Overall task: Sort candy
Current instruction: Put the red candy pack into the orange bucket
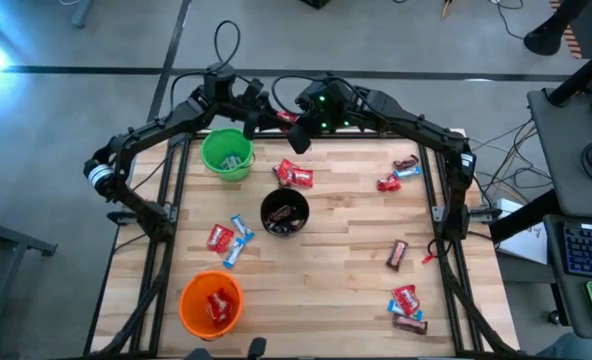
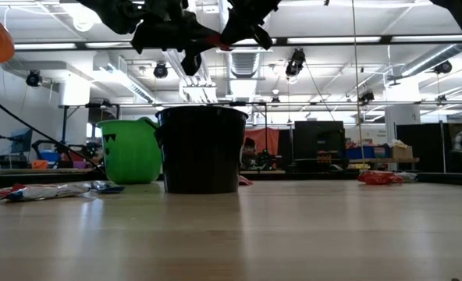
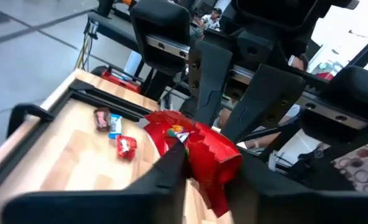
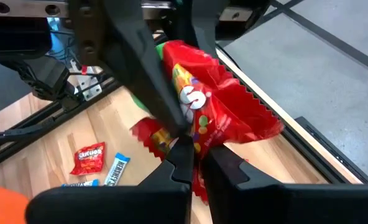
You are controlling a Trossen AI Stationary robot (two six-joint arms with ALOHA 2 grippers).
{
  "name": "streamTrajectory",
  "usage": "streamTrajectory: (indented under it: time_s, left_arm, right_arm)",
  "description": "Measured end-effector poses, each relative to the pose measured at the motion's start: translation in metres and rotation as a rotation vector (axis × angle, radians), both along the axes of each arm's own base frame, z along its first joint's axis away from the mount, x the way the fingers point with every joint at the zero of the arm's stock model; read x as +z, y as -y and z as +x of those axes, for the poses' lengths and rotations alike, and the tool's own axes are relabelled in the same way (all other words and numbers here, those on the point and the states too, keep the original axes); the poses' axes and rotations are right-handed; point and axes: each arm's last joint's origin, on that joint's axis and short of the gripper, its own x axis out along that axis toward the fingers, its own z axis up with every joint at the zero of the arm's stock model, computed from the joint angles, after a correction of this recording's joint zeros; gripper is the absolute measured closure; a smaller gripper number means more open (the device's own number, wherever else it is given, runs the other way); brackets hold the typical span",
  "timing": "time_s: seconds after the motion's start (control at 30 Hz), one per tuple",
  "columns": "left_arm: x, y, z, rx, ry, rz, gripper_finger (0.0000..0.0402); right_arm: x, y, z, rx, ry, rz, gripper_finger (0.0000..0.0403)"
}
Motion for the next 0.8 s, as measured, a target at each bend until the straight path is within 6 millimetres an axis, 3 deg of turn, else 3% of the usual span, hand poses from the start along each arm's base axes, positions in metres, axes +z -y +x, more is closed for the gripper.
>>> streamTrajectory:
  time_s: [0.1,0.53,0.8]
  left_arm:
    - [0.0001,-0.0006,0.0001,0.016,0.003,0.024,0.0387]
    - [0.0003,-0.0002,0.0003,0.006,0.006,0.031,0.0398]
    - [0.0021,0.0017,-0.0006,-0.02,0.011,0.01,0.0399]
  right_arm:
    - [0.0005,-0.0002,-0.0005,0.001,-0.001,-0.002,0.039]
    - [0.0021,-0.0006,-0.002,0.022,-0.011,-0.041,0.0385]
    - [0.0038,-0.0012,-0.0032,0.06,-0.022,-0.091,0.0306]
